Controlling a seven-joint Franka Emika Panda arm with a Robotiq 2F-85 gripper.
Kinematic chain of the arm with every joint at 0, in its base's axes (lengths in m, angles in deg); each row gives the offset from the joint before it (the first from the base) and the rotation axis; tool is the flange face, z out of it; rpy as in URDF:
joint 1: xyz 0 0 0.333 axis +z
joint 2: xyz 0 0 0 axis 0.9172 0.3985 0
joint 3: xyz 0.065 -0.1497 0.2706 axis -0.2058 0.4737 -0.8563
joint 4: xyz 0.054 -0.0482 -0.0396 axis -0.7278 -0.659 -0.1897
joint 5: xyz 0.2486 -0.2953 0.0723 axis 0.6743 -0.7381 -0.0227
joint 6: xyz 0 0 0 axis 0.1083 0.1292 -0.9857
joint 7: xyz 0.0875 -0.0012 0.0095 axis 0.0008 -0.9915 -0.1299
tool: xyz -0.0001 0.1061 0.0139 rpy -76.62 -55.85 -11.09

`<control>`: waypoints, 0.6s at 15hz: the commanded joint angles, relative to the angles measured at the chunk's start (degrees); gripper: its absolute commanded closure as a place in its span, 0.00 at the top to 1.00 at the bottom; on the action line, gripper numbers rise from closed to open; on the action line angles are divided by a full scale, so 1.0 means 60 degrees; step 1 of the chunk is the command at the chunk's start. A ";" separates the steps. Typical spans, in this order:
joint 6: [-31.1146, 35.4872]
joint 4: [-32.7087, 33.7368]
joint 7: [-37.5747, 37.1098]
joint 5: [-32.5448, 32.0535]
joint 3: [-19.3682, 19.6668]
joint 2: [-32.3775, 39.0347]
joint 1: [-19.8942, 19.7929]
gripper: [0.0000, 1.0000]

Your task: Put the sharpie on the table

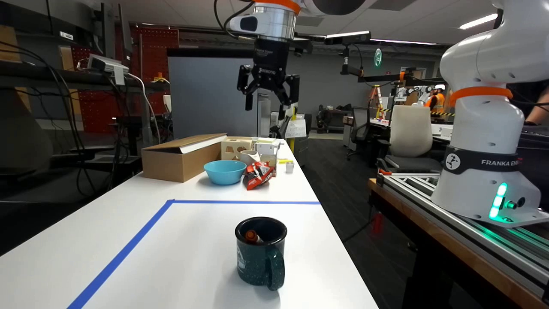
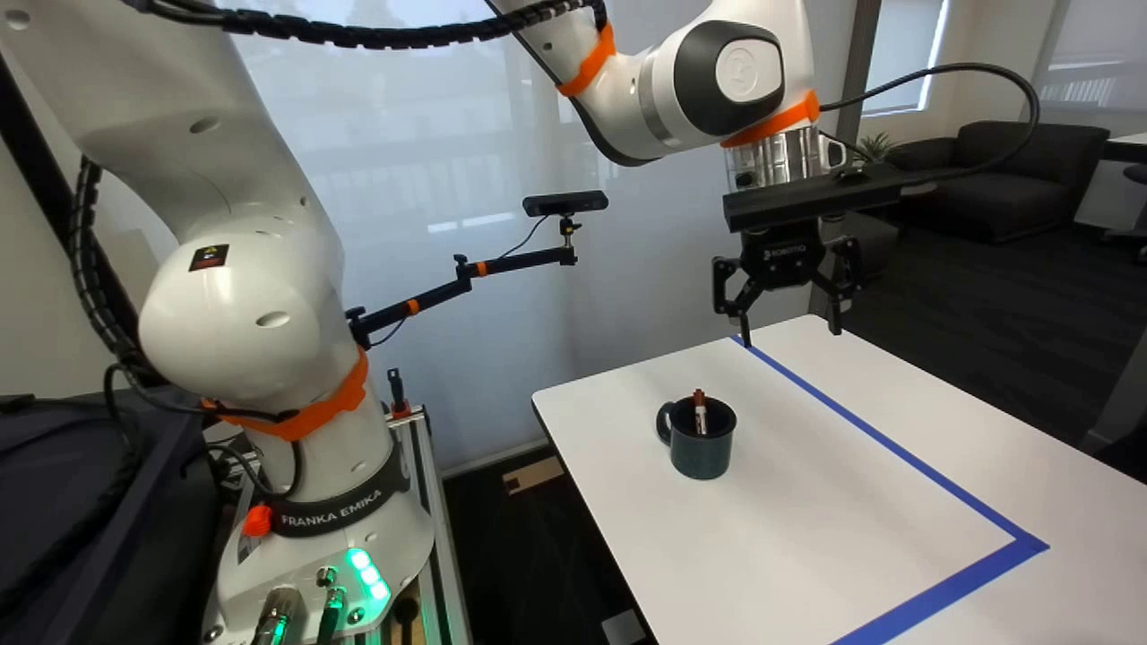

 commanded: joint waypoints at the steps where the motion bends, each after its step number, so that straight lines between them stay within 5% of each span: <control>1: 0.0516 0.0171 0.0555 -0.0063 -0.0332 0.0484 0.0072 1.00; 9: 0.1293 0.1056 0.0854 0.0191 -0.1247 0.2011 0.0429 1.00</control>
